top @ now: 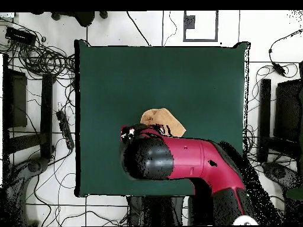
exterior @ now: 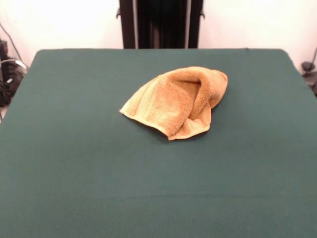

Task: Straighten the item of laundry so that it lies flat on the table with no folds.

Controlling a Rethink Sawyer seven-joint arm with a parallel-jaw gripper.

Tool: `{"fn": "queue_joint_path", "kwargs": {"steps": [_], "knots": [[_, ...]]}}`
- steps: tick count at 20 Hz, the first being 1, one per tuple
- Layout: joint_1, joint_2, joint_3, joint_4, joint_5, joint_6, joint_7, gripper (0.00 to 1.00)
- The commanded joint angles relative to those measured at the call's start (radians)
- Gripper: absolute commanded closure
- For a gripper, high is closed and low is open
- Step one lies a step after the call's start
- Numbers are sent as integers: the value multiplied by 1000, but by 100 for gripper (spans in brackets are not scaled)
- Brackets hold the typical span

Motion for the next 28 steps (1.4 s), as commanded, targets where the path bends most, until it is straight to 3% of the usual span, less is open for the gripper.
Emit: {"fn": "queue_joint_path", "kwargs": {"steps": [1,17,24,28], "knots": [[-22,186,126,22,-79,-45,-163,100],[-195,438,182,-166,-316,-65,-194,100],[-243,459,207,-232,-409,-13,-222,100],[-251,513,209,-306,-462,20,-246,100]]}}
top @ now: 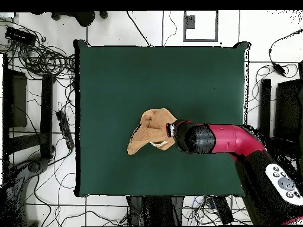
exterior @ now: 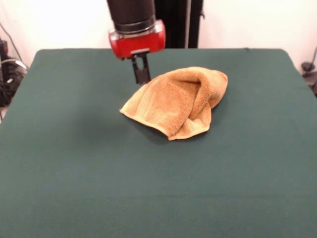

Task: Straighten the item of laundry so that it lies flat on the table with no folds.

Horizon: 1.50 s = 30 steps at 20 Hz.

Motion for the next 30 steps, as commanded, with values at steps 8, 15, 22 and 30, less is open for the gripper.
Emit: {"fn": "queue_joint_path", "kwargs": {"steps": [8,15,22,30], "knots": [[-10,152,142,-207,-114,117,-293,100],[-13,161,140,-240,-150,203,-339,100],[21,178,122,-291,-182,335,-363,0],[50,202,109,-348,-224,424,-353,0]]}}
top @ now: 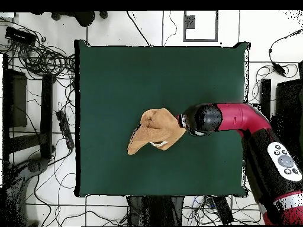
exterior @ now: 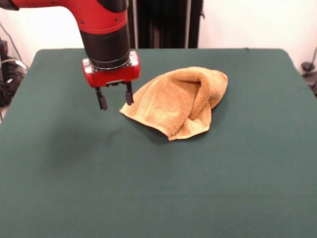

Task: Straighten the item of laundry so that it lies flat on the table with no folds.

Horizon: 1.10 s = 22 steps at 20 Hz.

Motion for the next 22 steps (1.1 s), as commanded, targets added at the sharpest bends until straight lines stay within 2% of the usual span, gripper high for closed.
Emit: {"fn": "queue_joint_path", "kwargs": {"steps": [1,5,7,10,13,18,22], "knots": [[66,58,47,-89,-53,136,-306,0],[72,91,35,-109,-69,162,-299,0],[59,122,50,-108,-65,130,-297,0],[6,178,111,-87,-34,8,-287,0],[-34,212,159,-74,-10,-35,-302,0],[-59,234,190,-77,3,22,-328,0],[-21,238,150,-128,-26,166,-365,0]]}}
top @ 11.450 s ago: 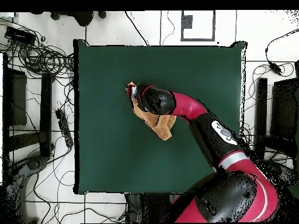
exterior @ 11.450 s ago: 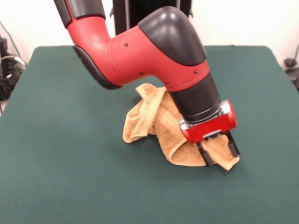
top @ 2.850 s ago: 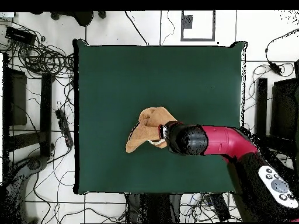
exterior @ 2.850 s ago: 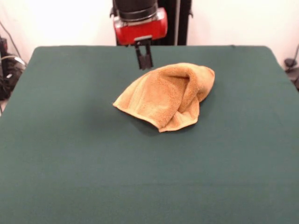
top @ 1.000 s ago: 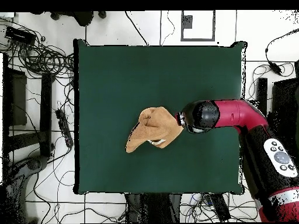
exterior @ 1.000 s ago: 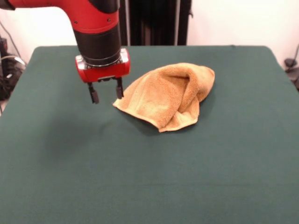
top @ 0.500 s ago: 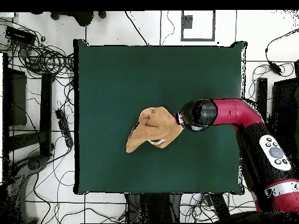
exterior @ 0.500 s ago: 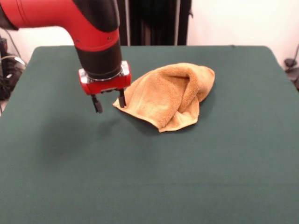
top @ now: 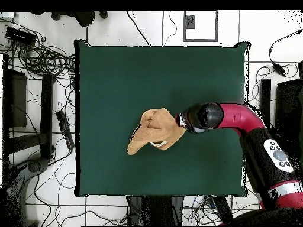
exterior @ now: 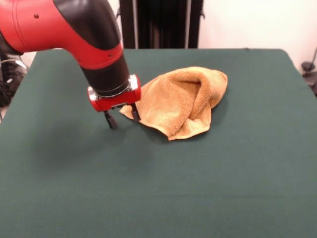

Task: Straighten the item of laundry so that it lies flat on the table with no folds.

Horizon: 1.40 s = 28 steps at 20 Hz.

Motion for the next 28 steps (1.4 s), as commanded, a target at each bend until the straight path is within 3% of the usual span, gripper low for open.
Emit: {"fn": "queue_joint_path", "kwargs": {"steps": [1,4,7,14,28], "knots": [[72,56,51,-58,-22,160,-362,0],[126,62,1,-119,-65,273,-389,0],[154,72,-15,-151,-87,306,-392,0],[154,73,-9,-151,-81,325,-389,0],[159,-12,-23,-117,-118,323,-393,0]]}}
